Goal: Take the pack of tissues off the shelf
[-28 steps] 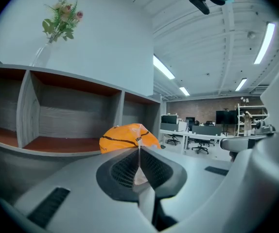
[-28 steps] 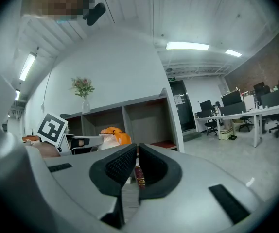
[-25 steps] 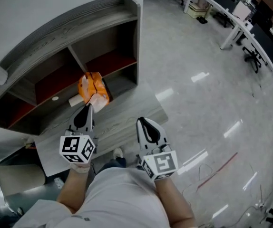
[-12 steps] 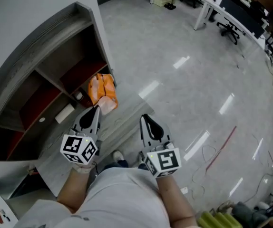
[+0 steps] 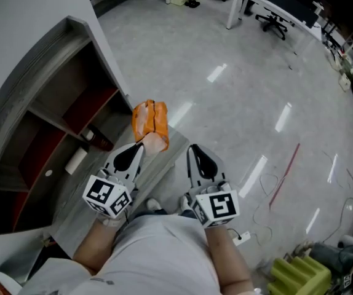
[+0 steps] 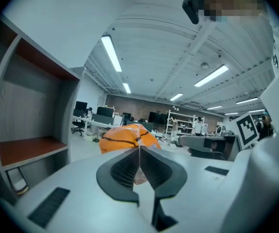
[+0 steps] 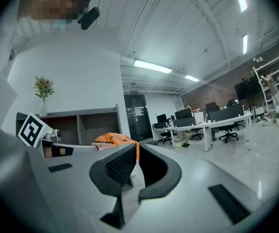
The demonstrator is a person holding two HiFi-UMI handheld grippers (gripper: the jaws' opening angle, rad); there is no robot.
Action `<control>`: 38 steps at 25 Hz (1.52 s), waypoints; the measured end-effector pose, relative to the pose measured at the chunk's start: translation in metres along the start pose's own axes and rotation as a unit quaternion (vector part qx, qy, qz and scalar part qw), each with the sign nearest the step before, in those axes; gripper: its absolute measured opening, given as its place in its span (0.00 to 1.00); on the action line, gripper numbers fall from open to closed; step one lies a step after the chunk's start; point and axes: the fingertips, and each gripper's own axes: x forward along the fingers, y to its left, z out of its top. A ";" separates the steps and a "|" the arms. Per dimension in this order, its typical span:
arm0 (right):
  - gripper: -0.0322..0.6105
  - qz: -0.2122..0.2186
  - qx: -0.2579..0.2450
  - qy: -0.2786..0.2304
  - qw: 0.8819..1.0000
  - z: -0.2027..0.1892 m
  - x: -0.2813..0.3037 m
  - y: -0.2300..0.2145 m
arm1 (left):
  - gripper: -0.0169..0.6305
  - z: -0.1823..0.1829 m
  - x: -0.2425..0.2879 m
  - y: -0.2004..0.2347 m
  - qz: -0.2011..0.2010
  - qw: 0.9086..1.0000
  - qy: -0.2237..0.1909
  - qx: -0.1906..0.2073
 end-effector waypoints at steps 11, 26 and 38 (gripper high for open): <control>0.09 -0.011 -0.009 0.004 1.000 -0.001 0.007 0.005 | 0.06 -0.008 0.004 -0.003 -0.048 0.999 0.009 0.003; 0.09 0.007 -0.020 0.022 1.000 -0.003 0.014 0.007 | 0.06 -0.009 0.005 0.002 -0.032 0.999 0.011 -0.006; 0.09 0.015 -0.016 0.014 1.000 0.007 0.019 0.009 | 0.06 -0.005 0.005 0.003 -0.019 1.000 0.011 -0.009</control>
